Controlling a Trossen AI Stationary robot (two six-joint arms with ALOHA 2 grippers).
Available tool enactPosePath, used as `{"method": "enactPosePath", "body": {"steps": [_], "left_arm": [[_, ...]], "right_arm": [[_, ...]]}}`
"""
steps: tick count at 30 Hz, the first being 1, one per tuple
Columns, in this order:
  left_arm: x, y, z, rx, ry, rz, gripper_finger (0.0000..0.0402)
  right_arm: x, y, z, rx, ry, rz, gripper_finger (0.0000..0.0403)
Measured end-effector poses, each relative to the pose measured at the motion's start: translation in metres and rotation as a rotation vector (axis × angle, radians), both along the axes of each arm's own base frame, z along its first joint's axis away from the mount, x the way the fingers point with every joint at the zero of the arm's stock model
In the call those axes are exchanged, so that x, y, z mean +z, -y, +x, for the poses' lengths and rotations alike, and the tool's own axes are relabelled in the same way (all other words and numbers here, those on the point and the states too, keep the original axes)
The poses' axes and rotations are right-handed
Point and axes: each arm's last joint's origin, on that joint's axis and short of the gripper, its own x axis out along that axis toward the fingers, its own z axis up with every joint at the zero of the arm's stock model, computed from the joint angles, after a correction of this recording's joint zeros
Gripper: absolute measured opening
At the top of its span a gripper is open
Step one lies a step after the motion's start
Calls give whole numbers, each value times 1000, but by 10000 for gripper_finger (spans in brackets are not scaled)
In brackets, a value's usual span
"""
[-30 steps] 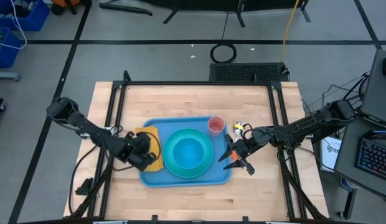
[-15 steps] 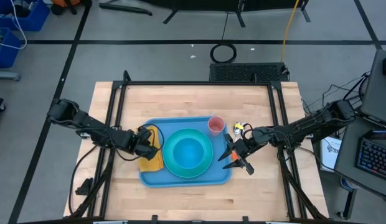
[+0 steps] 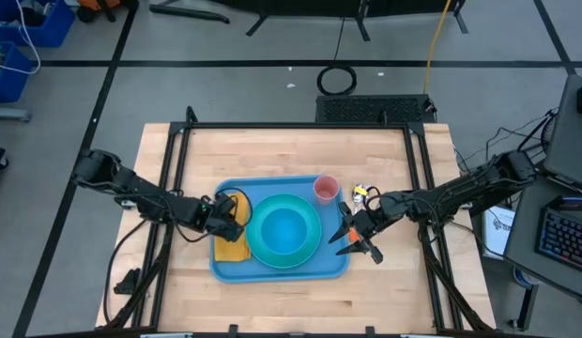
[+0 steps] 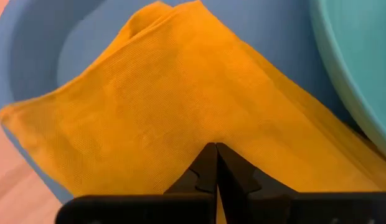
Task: Set up tray
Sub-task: Put the yellow napkin on the blue serving tray to the left of the green plate
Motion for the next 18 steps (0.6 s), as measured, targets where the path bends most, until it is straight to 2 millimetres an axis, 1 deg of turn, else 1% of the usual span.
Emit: {"method": "enactPosePath", "body": {"steps": [2,5,9,11,13,16,18], "left_arm": [[0,1,1,-43,-7,7,3],[0,0,0,6,10,1,5],[1,1,2,-12,24,7,6],[1,0,3,11,39,8,3],[1,-1,3,34,48,17,6],[1,-1,4,17,51,22,14],[1,0,3,22,50,19,12]], "right_arm": [[0,0,0,0,0,0,160],[0,0,0,0,-2,0,160],[0,0,0,0,-2,0,160],[0,0,0,0,-2,0,160],[0,0,0,0,-1,0,160],[0,0,0,0,-1,0,160],[0,0,0,0,-1,0,160]]}}
